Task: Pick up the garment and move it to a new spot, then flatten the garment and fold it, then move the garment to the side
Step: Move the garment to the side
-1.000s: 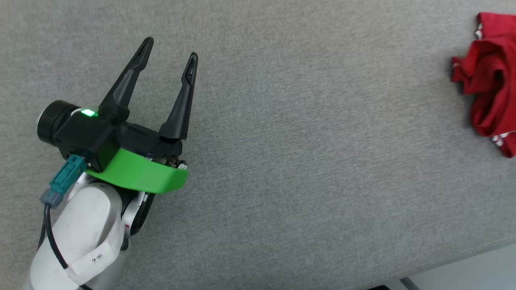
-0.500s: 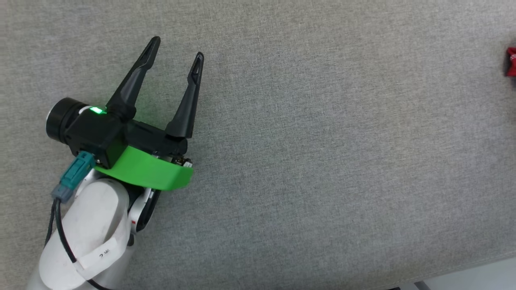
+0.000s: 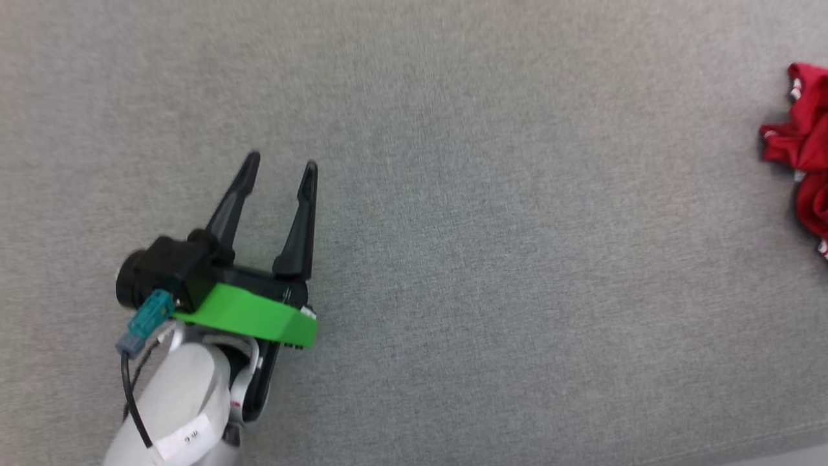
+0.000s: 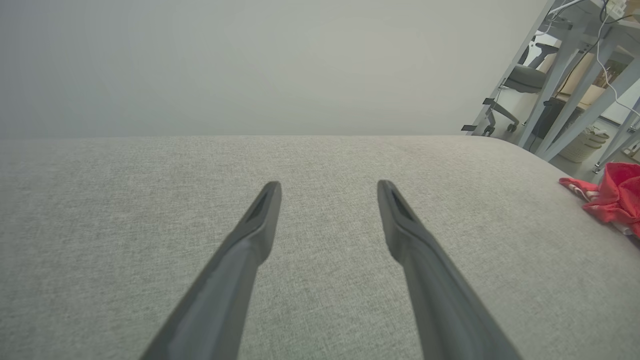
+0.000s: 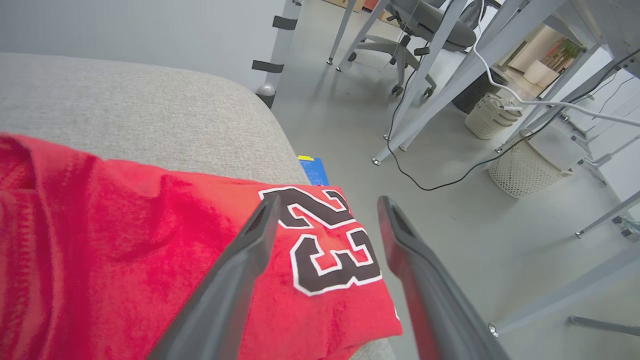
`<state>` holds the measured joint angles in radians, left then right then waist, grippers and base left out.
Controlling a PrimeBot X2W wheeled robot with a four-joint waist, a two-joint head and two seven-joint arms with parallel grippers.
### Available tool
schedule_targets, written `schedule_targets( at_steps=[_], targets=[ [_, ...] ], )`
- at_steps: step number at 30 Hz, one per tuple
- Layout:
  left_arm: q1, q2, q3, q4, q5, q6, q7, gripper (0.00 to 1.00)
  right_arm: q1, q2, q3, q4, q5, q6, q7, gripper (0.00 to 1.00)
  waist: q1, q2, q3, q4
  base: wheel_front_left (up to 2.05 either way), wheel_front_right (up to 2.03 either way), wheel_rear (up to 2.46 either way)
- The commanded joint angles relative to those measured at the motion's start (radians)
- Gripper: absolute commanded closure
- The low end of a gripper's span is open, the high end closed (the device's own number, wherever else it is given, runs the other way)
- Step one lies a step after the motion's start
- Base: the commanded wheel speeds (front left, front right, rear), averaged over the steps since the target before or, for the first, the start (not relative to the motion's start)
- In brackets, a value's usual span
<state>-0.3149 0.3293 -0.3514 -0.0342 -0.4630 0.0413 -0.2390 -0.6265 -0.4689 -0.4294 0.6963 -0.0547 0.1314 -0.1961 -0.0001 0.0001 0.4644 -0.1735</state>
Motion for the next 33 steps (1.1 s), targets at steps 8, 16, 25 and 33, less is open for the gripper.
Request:
schedule_targets(
  at_steps=[8, 16, 25, 33],
  targets=[
    [0.136, -0.029, 0.054, 0.038, -0.023, 0.053, -0.019, 0.0, 0.183, 0.152, 0.103, -0.107, 0.095, -0.001, -0.056, 0.0, 0.0001, -0.0001, -0.242, 0.059, 0.0, 0.0, 0.0],
    [0.236, -0.04, 0.081, 0.065, -0.018, 0.073, -0.022, 0.0, 0.389, 0.316, 0.184, -0.315, 0.108, -0.001, -0.047, 0.0, 0.0001, -0.0001, -0.343, 0.128, 0.0, 0.0, 0.0],
    [0.302, -0.056, 0.144, 0.099, 0.013, 0.063, -0.023, 0.0, 0.533, 0.392, 0.331, -0.526, 0.152, -0.001, 0.042, 0.0, 0.0001, -0.0001, -0.416, 0.202, 0.0, 0.0, 0.0],
    [0.325, -0.046, 0.189, 0.14, 0.049, 0.026, -0.023, 0.0, 0.659, 0.41, 0.368, -0.708, 0.165, -0.001, 0.102, 0.0, 0.0001, -0.0001, -0.467, 0.234, 0.0, 0.0, 0.0]
  ],
)
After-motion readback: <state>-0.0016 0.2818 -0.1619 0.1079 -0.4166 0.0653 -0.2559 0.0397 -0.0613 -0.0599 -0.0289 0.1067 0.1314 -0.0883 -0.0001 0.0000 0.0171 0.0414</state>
